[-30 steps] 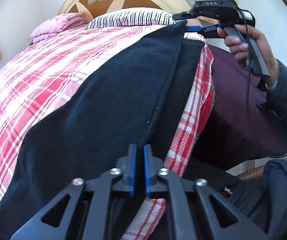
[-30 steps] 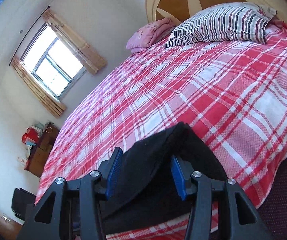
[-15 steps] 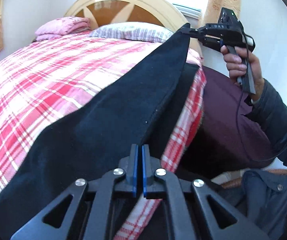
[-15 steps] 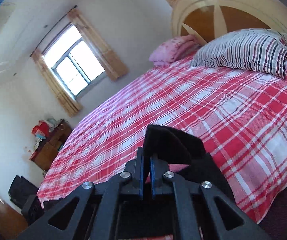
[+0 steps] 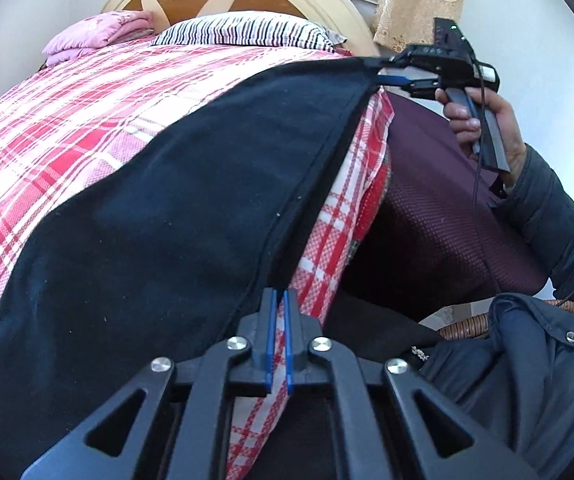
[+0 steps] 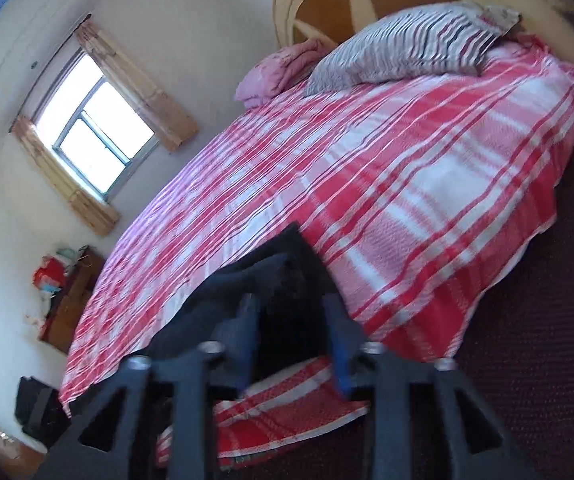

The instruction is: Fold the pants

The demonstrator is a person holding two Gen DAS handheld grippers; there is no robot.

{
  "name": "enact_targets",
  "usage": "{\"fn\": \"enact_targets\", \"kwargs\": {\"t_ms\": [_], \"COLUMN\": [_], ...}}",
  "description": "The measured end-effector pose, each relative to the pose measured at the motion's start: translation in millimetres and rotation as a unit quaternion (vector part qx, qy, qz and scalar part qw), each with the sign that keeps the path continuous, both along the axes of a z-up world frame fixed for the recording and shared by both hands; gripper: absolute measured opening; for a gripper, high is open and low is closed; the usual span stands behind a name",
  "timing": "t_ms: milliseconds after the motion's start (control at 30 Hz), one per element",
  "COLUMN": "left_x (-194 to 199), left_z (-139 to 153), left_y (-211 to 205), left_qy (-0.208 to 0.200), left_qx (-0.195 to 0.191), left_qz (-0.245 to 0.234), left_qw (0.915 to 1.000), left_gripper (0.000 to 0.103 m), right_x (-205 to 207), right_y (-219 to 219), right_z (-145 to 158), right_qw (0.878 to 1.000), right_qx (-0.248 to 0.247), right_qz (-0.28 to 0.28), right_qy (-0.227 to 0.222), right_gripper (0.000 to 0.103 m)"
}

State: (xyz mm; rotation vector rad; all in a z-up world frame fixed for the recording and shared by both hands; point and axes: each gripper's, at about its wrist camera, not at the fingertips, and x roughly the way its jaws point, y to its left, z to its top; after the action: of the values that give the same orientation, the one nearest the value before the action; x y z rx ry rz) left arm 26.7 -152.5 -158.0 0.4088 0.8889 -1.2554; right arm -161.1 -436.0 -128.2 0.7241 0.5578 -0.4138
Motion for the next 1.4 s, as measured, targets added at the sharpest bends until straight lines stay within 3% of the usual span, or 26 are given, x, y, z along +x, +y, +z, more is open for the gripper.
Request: {"fn": "enact_targets", "kwargs": {"t_ms": [167, 333, 500, 600, 633, 667, 733, 933, 1200, 1300, 1400], "left_x": [1, 1, 3, 3, 3, 3, 3, 3, 6, 5, 6], "left_z": [0, -3, -4, -6, -6, -6, -6, -8, -8, -4, 5], "left_y": [4, 1, 1, 1, 1, 1, 1, 0, 1, 4, 10], "left_qy": [0.006, 0.005, 0.01, 0.011, 0.012, 0.012, 0.012, 0.014, 0.023, 0.015, 0.002], "left_qx": [-0.002, 0.004, 0.004, 0.005, 0.005, 0.005, 0.006, 0.009, 0.005, -0.002, -0.017], "left_qz": [0.001, 0.0, 0.002, 0.002, 0.002, 0.002, 0.002, 0.002, 0.001, 0.003, 0.012], "left_qw": [1.0, 1.0, 0.9999, 0.9999, 0.9999, 0.9999, 0.9999, 0.9999, 0.9997, 0.9999, 0.9998], "left_gripper": [0.004, 0.004, 0.004, 0.004, 0.004, 0.004, 0.004, 0.004, 0.004, 0.004, 0.004], "right_x": [-10, 35, 73, 83, 84, 85, 87, 97, 109, 81, 60], "right_y": [-26, -41, -46, -50, -50, -49, -46, -35, -41, -36, -10], "right_z": [22, 21, 1, -10, -12, -13, -11, 9, -12, 4, 27], "right_qw": [0.999, 0.999, 0.993, 0.988, 0.988, 0.988, 0.989, 0.993, 0.981, 0.986, 0.986], "right_qx": [0.002, 0.028, 0.053, 0.085, 0.083, 0.076, 0.064, -0.03, -0.117, -0.101, -0.126], "right_qz": [-0.035, 0.036, 0.072, 0.097, 0.098, 0.096, 0.095, 0.083, 0.045, 0.025, 0.036], "right_qy": [-0.021, 0.024, 0.081, 0.086, 0.089, 0.094, 0.09, 0.082, 0.151, 0.127, 0.102], "right_gripper": [0.051, 0.05, 0.035, 0.027, 0.017, 0.008, 0.004, 0.003, 0.003, 0.004, 0.005]}}
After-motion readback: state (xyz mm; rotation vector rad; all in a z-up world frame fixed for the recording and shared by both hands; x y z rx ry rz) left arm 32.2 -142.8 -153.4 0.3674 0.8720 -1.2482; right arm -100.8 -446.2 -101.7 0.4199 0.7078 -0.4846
